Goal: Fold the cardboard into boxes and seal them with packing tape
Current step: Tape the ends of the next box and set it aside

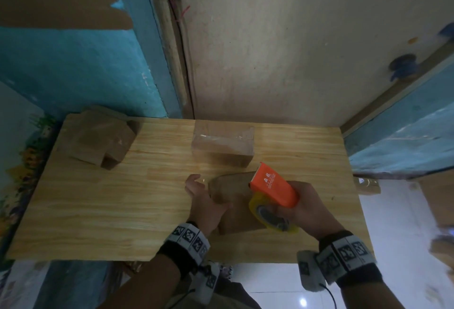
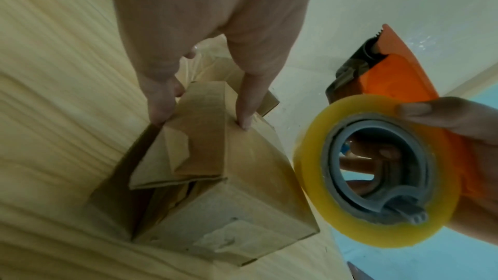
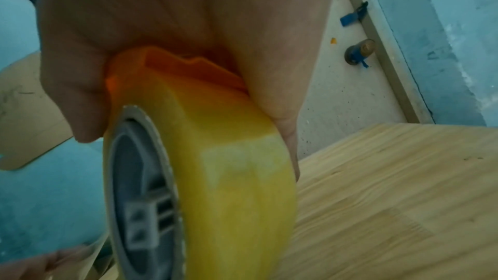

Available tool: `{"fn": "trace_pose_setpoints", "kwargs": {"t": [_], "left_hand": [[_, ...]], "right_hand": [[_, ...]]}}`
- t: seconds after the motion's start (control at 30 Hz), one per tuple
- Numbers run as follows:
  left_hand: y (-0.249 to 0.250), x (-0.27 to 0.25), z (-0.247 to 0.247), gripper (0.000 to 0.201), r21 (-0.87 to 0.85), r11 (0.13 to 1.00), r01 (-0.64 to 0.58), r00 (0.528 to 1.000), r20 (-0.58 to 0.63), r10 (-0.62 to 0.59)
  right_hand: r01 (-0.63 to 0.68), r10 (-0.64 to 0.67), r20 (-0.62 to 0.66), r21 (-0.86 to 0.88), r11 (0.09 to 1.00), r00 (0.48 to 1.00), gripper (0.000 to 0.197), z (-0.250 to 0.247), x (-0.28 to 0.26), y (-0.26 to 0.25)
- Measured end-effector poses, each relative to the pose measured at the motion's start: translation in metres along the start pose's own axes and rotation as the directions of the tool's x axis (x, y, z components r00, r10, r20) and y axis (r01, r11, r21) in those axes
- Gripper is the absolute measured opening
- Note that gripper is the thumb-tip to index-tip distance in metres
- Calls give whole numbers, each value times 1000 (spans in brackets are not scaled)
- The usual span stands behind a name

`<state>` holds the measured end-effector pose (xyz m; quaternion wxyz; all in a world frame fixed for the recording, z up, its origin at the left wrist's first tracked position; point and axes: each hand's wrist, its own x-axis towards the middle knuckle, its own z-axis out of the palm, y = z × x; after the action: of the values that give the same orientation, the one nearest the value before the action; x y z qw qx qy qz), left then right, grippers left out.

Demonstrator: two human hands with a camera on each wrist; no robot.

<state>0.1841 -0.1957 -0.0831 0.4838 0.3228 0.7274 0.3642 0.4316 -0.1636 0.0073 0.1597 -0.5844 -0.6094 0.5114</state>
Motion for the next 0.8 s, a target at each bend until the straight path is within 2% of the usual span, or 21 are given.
{"fn": "trace_pose_setpoints", "kwargs": {"t": [0.13,0.27,0.37,0.43,0.5,0.67,0.8], "left_hand": [[-4,5,0,112,-101,993,57,998,34,-54],[-12,11,-6,90,-128,991,47,996,75,-38],[-17,18,-16,77,-202,967,155,983,130,-131],[-21,23,-23,73,-338,908,248,962,197,-189],[-21,23,-30,72,-461,838,292,949,250,-193],[-24,26,-34,74,-535,784,315,932,328,-151],[-28,28,-31,76,-576,737,354,915,375,-146]], "right_hand": [[10,-12,31,34,999,999,27,-5,6,1],[14,-17,58,61,998,998,33,1,8,-2],[14,-17,67,36,999,998,39,9,10,-7],[28,-30,99,18,999,995,40,13,11,-13],[31,-33,141,21,999,989,40,14,10,-23],[28,-16,233,-50,998,972,42,14,6,-47],[94,-54,203,-195,976,978,44,15,5,-58]]}}
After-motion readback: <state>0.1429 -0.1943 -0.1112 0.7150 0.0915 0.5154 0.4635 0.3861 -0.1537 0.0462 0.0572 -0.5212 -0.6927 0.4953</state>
